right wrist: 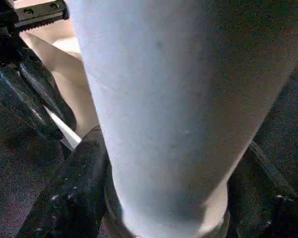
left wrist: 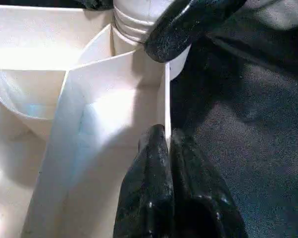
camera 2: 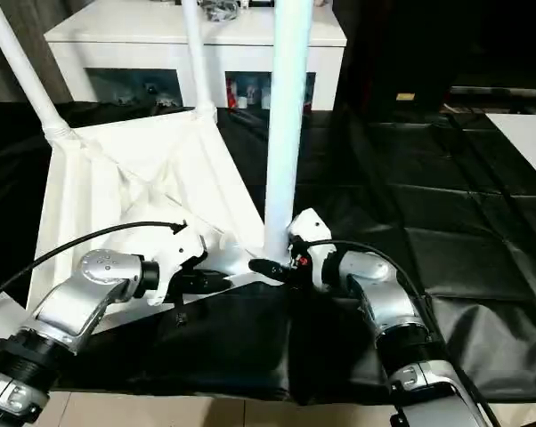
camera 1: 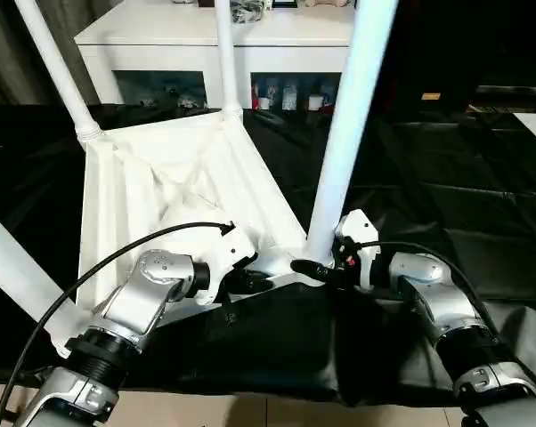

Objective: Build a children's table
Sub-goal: Rotate leg to tighten

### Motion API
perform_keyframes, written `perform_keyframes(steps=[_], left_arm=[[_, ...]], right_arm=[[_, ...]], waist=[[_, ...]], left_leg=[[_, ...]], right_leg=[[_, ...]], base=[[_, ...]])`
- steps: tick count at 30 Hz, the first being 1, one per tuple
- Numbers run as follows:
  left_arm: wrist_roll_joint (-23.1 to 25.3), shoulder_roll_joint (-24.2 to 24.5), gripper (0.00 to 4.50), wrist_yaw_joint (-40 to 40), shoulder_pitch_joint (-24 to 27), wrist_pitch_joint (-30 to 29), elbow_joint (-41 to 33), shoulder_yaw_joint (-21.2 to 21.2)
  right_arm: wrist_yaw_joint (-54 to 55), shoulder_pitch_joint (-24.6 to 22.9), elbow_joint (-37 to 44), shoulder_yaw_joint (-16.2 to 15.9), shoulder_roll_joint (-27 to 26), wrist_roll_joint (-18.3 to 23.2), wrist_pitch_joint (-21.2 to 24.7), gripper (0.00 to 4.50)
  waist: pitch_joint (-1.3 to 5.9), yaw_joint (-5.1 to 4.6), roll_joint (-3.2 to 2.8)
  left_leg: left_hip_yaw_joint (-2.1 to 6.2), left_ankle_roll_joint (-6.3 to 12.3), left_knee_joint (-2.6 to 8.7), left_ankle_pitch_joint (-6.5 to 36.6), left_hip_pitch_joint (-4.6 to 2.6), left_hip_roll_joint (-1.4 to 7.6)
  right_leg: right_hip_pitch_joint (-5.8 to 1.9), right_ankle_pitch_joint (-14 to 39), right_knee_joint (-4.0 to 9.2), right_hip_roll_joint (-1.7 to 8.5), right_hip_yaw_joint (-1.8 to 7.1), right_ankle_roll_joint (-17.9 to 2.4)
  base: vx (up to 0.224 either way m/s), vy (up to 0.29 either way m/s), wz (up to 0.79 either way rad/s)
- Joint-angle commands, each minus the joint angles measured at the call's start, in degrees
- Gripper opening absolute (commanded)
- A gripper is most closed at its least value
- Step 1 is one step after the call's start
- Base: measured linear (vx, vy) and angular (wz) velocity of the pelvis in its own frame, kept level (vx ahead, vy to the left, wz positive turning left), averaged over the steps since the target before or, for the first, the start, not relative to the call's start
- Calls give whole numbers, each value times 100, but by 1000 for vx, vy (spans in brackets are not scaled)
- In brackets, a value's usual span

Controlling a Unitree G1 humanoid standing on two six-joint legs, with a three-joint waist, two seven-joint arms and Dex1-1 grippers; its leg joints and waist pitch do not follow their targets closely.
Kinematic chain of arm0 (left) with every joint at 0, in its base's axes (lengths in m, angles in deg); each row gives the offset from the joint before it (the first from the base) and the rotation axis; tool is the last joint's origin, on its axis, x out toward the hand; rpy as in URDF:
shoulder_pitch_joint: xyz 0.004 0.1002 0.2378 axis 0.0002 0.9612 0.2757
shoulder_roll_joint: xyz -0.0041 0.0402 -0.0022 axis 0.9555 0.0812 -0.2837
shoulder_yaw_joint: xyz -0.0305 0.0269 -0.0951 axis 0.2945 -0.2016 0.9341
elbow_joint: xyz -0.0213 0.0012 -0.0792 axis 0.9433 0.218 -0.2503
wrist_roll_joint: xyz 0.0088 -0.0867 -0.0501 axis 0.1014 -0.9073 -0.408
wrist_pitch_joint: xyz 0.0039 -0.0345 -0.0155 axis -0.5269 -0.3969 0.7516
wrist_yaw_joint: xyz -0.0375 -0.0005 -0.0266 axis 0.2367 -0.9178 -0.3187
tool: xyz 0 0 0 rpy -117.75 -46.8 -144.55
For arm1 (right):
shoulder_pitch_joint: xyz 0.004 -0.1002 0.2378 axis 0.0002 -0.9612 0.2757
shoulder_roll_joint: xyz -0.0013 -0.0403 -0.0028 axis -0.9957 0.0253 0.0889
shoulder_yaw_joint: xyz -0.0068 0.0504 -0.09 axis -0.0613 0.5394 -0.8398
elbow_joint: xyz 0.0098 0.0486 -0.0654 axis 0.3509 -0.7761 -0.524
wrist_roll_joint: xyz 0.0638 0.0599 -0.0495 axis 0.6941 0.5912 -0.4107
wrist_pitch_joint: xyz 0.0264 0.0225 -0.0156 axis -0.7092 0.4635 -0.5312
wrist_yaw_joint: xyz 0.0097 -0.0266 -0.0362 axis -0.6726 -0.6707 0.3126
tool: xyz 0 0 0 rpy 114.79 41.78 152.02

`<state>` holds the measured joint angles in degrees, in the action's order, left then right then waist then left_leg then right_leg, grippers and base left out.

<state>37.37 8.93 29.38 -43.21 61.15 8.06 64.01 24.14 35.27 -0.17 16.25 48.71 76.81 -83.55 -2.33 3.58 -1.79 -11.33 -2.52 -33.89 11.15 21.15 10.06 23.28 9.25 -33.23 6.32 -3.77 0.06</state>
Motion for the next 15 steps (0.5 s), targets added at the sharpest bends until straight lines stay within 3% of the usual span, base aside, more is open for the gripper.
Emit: perform_keyframes(steps=[1, 8, 11, 14, 15], left_arm=[[-83, -40, 0, -116, 79, -28, -130, -91], [37, -167, 0, 256, -15, -189, 95, -32], [258, -480, 0, 1049, -263, -197, 630, 119], [381, -709, 0, 1582, -472, -167, 1071, 207], [487, -932, 0, 2184, -695, -156, 1508, 312]], right_arm=[[-17, 93, -106, 33, 36, -19, -112, 275], [399, 68, -216, 75, -26, -143, -80, 270], [1452, 76, -386, 290, -282, -243, 146, 270], [2220, 58, -450, 462, -510, -270, 337, 270], [2900, 37, -504, 597, -718, -303, 476, 270]], waist=[[356, 6, 59], [364, 1, 51], [328, -15, 64], [312, -34, 66], [310, -40, 85]], left_leg=[[99, 512, 404, 944, -64, 292], [95, 543, 392, 855, -66, 290], [96, 381, 419, 1110, -83, 277], [109, 139, 450, 1531, -121, 259], [120, 85, 459, 1588, -110, 250]], right_leg=[[-281, 823, 235, 223, 197, -1591], [-282, 669, 221, 214, 197, -1631], [-253, 1131, 288, 214, 211, -1527], [-225, 1801, 370, 219, 220, -1274], [-234, 1966, 384, 221, 214, -1176]], base=[[0, 0, 0], [0, 0, 0], [0, 0, 0], [0, 0, 0], [0, 0, 0]])
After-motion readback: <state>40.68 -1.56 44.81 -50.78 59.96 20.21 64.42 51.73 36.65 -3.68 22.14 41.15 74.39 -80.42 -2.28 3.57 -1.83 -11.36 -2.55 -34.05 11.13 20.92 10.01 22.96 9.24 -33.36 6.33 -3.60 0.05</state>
